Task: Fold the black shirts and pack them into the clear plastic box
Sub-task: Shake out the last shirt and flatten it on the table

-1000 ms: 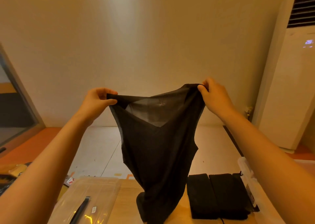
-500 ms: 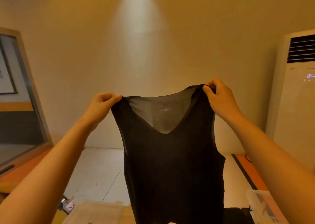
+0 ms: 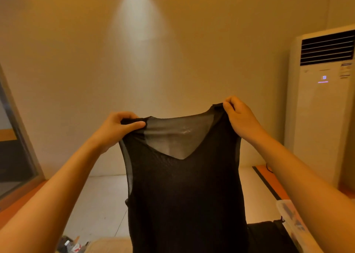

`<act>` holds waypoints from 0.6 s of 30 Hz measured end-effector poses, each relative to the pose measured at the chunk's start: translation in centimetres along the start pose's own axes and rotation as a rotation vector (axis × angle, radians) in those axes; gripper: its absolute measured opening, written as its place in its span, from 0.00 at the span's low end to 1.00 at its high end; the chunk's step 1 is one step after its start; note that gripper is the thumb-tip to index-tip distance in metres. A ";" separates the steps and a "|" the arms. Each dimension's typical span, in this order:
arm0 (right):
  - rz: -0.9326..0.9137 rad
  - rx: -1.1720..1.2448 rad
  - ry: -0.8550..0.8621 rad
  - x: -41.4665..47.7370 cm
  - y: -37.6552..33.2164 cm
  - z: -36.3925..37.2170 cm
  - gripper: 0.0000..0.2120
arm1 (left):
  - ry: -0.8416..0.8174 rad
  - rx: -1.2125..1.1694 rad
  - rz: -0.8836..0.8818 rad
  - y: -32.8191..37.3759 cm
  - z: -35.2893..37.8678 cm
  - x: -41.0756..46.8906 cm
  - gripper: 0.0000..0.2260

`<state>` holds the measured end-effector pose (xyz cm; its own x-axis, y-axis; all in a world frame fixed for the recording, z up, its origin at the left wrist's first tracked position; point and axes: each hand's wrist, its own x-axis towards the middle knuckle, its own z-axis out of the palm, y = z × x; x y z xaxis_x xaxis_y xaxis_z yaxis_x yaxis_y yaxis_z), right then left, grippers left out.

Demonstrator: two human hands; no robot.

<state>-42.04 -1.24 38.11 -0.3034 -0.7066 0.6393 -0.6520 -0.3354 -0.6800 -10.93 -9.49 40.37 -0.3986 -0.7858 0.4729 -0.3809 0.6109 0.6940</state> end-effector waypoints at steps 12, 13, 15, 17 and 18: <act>-0.173 0.021 0.192 -1.1 -1.3 2.7 0.11 | 0.254 -0.263 -0.041 -1.4 -0.9 -0.2 0.21; -0.188 0.008 0.189 -1.2 -1.5 2.8 0.10 | 0.261 -0.231 0.001 -1.5 -1.2 -0.3 0.22; -0.210 0.001 0.175 -1.5 -2.2 2.9 0.10 | 0.248 -0.185 0.094 -1.6 -1.9 -0.6 0.15; -0.231 0.018 0.166 -1.9 -3.0 2.7 0.09 | 0.238 -0.167 0.161 -1.6 -2.5 -1.2 0.08; -0.246 0.027 0.165 -2.2 -3.4 2.5 0.09 | 0.238 -0.167 0.187 -1.5 -2.8 -1.6 0.08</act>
<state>-37.39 -0.06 38.14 -0.2483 -0.4919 0.8345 -0.7017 -0.5026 -0.5050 -7.41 -9.39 40.05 -0.2357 -0.6741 0.7000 -0.1697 0.7378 0.6534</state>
